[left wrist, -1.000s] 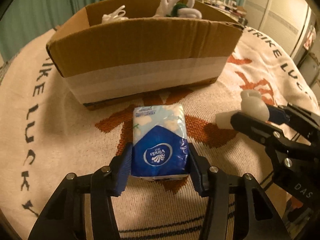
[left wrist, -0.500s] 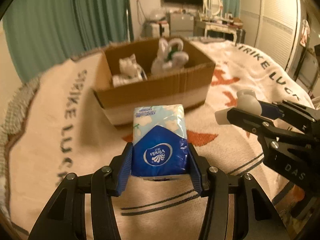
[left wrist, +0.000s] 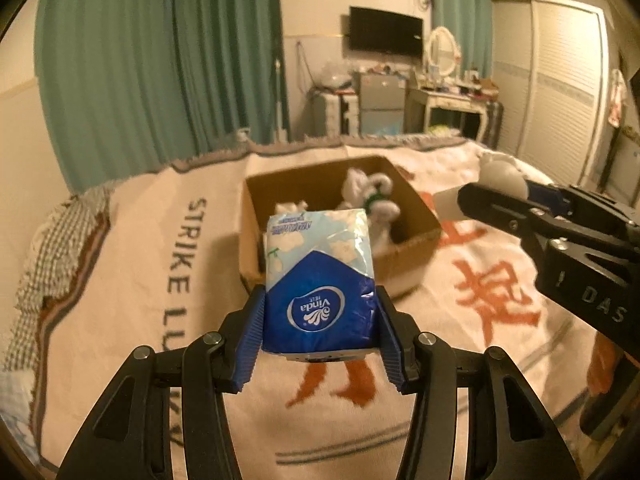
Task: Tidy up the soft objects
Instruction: 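Carry the cotton pads and Vinda pack over the box with both tools, then lower both items into the box and open both tools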
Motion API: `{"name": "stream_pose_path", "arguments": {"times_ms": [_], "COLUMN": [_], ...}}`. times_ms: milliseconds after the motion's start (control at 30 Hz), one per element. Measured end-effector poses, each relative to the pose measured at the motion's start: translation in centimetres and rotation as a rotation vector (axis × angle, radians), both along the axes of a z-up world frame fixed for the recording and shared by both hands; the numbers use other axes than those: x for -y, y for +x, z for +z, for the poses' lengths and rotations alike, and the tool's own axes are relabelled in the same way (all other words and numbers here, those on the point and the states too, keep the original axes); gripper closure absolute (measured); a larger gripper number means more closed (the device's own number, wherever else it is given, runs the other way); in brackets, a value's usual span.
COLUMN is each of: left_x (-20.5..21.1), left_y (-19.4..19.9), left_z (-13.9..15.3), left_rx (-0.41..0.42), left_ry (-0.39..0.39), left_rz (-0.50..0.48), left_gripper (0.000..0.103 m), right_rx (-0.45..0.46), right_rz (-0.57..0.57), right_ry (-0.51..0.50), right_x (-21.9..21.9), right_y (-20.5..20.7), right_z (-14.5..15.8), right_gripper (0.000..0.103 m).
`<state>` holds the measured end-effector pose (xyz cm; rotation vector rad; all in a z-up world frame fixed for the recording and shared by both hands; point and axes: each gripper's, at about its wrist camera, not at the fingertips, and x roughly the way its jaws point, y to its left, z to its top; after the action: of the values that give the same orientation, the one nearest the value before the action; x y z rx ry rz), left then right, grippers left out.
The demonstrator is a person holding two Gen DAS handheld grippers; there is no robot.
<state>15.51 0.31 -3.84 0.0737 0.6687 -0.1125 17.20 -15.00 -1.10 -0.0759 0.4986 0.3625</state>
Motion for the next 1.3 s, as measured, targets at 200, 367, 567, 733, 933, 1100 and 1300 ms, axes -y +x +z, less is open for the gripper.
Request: {"name": "stream_pose_path", "arguments": {"times_ms": [200, 367, 567, 733, 933, 1100, 1300], "left_x": [-0.3, -1.2, -1.4, -1.1, -0.9, -1.7, -2.5], "left_y": [3.1, 6.3, 9.3, 11.0, 12.3, 12.4, 10.6], "left_z": [0.6, -0.1, -1.6, -2.6, -2.8, -2.4, 0.1], "left_rx": [0.014, -0.008, -0.032, -0.027, -0.007, 0.007, 0.04], "left_ry": [0.017, -0.004, -0.04, -0.06, -0.017, 0.001, 0.005], "left_rz": [0.033, 0.058, 0.017, -0.018, -0.02, 0.043, 0.076], "left_gripper": [0.053, 0.053, 0.053, 0.052, 0.044, 0.036, 0.036], "right_rx": [0.011, -0.015, -0.062, -0.086, -0.084, -0.102, -0.074], "right_rz": [0.022, 0.03, 0.04, 0.052, 0.066, 0.049, 0.01], "right_ry": [0.013, 0.011, 0.028, 0.02, 0.016, 0.04, 0.058], "right_x": [-1.0, -1.5, -0.9, -0.8, -1.0, -0.9, -0.4], "right_y": [3.3, 6.5, 9.6, 11.6, 12.7, 13.6, 12.8], "right_z": [1.1, 0.2, -2.0, -3.8, -4.5, -4.4, -2.4], "right_gripper": [0.066, 0.066, 0.066, 0.065, 0.062, 0.053, 0.04]}}
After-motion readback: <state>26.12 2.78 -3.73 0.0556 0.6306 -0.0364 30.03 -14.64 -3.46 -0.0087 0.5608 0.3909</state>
